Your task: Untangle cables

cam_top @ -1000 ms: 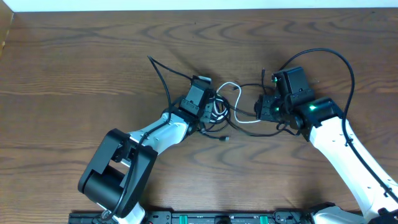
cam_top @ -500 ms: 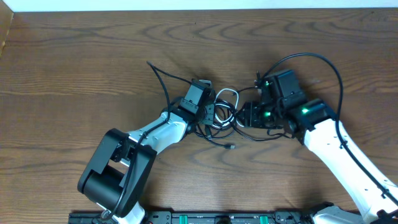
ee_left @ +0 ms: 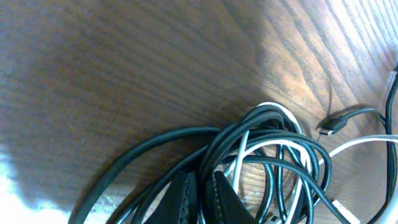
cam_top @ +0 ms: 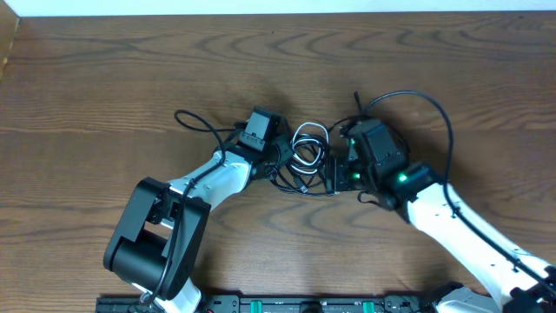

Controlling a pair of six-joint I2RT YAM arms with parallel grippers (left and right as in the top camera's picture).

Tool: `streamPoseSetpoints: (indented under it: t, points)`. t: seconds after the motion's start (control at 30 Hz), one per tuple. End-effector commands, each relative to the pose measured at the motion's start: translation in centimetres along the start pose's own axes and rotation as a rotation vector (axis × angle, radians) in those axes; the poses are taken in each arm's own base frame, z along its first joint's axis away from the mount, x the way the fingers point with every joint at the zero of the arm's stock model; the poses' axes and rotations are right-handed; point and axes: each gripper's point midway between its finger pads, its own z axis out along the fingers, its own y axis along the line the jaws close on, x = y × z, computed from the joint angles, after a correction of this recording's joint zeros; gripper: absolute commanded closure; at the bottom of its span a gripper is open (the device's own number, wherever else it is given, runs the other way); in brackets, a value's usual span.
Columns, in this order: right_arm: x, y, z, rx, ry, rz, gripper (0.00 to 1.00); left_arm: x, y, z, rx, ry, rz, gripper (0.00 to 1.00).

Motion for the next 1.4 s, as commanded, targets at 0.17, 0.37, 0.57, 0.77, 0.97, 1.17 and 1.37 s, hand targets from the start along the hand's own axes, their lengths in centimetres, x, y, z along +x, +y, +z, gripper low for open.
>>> streamPoseSetpoints:
  t: [0.17, 0.37, 0.57, 0.77, 0.97, 1.17, 1.37]
  points:
    - [-0.3, 1.5, 2.2, -0.098, -0.069, 0.022, 0.44, 0.5, 1.0, 0.1, -0.048, 0.029, 0.029, 0.92]
    - [-1.5, 3.1, 4.8, -0.182, -0.115, -0.117, 0.39, 0.5, 1.0, 0.1, -0.047, 0.030, 0.041, 0.92]
    - [-1.8, 1.9, 6.7, -0.137, -0.138, -0.286, 0.39, 0.8, 0.8, 0.1, -0.030, 0.055, 0.113, 0.92]
    - [-1.8, 0.6, 7.2, -0.062, -0.145, -0.423, 0.40, 1.1, 0.6, 0.1, -0.015, 0.074, 0.191, 0.92]
    - [-1.4, 0.1, 8.2, -0.055, -0.128, -0.463, 0.43, 1.5, 0.4, 0.1, 0.003, 0.095, 0.223, 0.92]
    - [-1.1, 0.7, 8.3, -0.072, -0.125, -0.517, 0.48, 2.1, 0.0, 0.0, 0.033, 0.129, 0.265, 0.92]
    - [-0.9, 0.6, 8.8, -0.070, -0.115, -0.524, 0.56, 3.0, -0.9, -0.2, 0.092, 0.174, 0.304, 0.92]
